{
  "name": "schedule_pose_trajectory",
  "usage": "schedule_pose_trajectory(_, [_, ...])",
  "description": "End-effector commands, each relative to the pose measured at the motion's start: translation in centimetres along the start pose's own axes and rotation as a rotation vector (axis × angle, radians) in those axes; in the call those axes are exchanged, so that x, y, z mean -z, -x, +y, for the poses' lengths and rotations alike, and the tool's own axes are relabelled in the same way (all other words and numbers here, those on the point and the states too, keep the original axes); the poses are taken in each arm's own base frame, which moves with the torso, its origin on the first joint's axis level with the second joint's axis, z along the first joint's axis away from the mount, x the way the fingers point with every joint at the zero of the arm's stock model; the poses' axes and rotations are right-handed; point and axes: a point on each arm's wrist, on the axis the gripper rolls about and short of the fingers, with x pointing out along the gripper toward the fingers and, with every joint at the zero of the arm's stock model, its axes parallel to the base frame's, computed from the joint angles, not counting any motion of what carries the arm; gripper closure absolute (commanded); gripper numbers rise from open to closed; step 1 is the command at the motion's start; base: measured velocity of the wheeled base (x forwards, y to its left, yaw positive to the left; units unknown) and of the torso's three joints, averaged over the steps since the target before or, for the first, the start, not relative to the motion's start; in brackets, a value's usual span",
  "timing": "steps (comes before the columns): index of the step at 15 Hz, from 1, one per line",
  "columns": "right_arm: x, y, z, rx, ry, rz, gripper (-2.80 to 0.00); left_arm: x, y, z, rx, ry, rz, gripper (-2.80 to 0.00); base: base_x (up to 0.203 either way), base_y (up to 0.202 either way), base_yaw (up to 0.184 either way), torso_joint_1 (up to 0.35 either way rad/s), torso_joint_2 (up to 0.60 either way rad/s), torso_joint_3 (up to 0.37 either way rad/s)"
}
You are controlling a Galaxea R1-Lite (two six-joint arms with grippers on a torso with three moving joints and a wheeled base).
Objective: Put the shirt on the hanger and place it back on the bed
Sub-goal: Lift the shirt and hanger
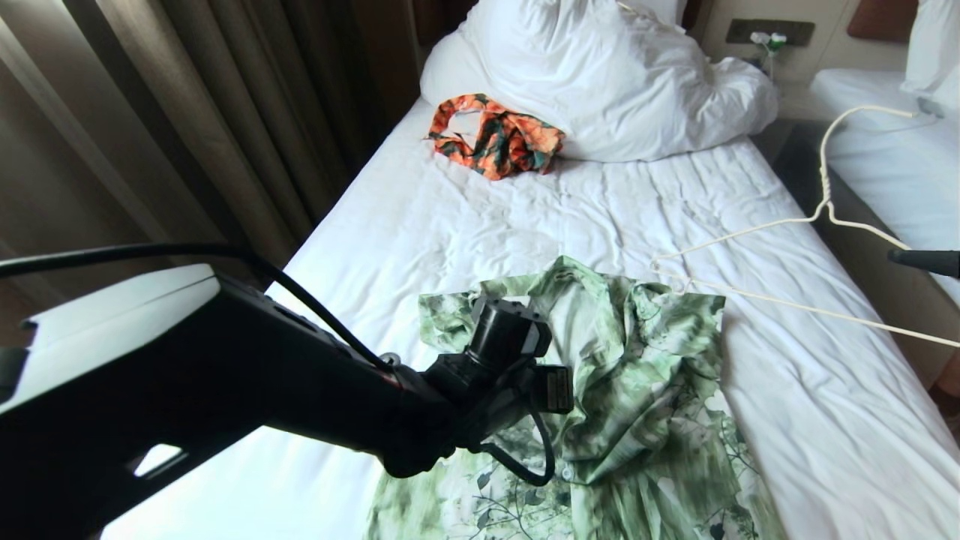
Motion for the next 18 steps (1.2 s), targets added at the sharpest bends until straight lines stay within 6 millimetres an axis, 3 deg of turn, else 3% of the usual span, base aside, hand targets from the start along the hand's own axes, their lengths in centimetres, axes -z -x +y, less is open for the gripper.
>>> schedule_pose_trajectory(1, [0.0, -0.1, 0.3, -0.013, 0.003, 0.000, 0.00, -0.4, 0.8, 0.0, 0.016, 0.014, -0.008, -2.80, 0.000, 0.000, 0.000, 0.000, 0.00, 0.000])
schedule_pose_trajectory(9, [0.0, 0.1, 0.3, -0.005, 0.004, -0.002, 0.00, 0.2, -2.6, 2.1, 0.063, 0.080, 0.062, -2.80, 0.000, 0.000, 0.000, 0.000, 0.00, 0.000])
schedule_pose_trajectory(12, [0.2, 0.0, 0.1, -0.004, 0.000, 0.000, 0.00, 1.1, -3.6, 1.8, 0.062, 0.075, 0.084, -2.80, 0.000, 0.000, 0.000, 0.000, 0.00, 0.000])
schedule_pose_trajectory(18, [0.2, 0.1, -0.1, 0.000, 0.000, -0.002, 0.00, 2.7, -5.1, -0.8, 0.105, 0.057, 0.112, -2.80, 0.000, 0.000, 0.000, 0.000, 0.00, 0.000])
